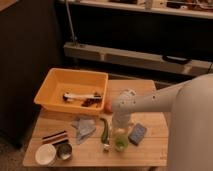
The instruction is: Place fork in plastic cup
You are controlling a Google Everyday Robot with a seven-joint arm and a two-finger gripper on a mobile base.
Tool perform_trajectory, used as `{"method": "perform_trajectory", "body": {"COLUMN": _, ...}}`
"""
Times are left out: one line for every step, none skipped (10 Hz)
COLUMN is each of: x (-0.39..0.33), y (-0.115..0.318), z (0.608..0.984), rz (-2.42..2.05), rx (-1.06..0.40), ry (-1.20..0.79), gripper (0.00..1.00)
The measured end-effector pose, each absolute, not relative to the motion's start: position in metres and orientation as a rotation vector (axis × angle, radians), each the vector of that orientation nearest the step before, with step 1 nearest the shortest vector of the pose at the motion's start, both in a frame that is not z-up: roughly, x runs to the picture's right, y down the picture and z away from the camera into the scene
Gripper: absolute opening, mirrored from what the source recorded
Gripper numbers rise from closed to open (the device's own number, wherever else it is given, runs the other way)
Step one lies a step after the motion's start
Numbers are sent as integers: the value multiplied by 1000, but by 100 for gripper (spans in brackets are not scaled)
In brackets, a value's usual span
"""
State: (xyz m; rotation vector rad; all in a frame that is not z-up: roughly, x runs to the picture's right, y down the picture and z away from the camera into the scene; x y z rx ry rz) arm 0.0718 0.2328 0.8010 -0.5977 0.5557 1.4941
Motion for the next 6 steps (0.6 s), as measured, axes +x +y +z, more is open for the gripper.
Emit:
{"method": "perform_trajectory", "body": {"x": 67, "y": 240, "z": 801, "rz": 1484, "rx": -612, "ry": 555, "gripper": 53}}
{"method": "perform_trajectory", "body": {"x": 63, "y": 244, "z": 801, "rz": 1476, "rx": -622, "ry": 553, "gripper": 53}}
{"method": "perform_trajectory", "body": {"x": 59, "y": 246, "z": 800, "rz": 1468, "rx": -629, "ry": 549, "gripper": 53}}
{"method": "perform_trajectory", "body": {"x": 53, "y": 248, "z": 800, "rz": 1458, "rx": -638, "ry": 541, "gripper": 53}}
{"method": "perform_trajectory", "body": {"x": 48, "y": 250, "z": 800, "rz": 1447, "rx": -645, "ry": 537, "gripper": 53}}
{"method": "perform_trajectory", "body": {"x": 43, "y": 251, "z": 800, "rz": 1441, "rx": -651, "ry": 532, "gripper": 53}}
